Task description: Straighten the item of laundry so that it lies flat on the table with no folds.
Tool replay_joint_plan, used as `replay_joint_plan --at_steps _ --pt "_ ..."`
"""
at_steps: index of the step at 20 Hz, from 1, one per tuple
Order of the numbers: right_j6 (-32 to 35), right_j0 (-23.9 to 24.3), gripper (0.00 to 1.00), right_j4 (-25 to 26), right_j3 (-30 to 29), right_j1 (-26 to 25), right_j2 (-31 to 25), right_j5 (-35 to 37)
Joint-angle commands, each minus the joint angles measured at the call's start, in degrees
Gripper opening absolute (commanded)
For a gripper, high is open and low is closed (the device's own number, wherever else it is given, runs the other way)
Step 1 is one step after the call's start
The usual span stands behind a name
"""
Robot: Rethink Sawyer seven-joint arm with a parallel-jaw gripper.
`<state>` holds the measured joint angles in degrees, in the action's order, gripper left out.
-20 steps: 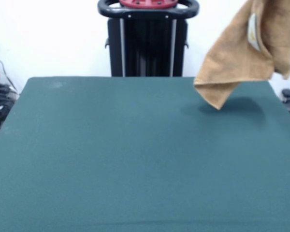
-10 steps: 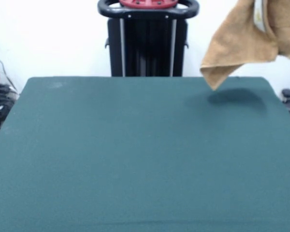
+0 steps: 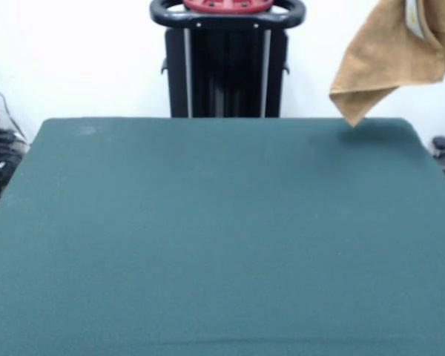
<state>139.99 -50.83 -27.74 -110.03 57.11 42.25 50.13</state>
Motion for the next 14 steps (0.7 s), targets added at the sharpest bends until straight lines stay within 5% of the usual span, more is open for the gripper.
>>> replay_joint_plan --at_steps 1,14 --pt "14.70 2.29 0.00 -5.94 -15.27 -2.35 -8.19 -9.54" --pt "30.89 -5.64 0.00 -14.60 -13.38 -6.88 -11.55 -11.74"
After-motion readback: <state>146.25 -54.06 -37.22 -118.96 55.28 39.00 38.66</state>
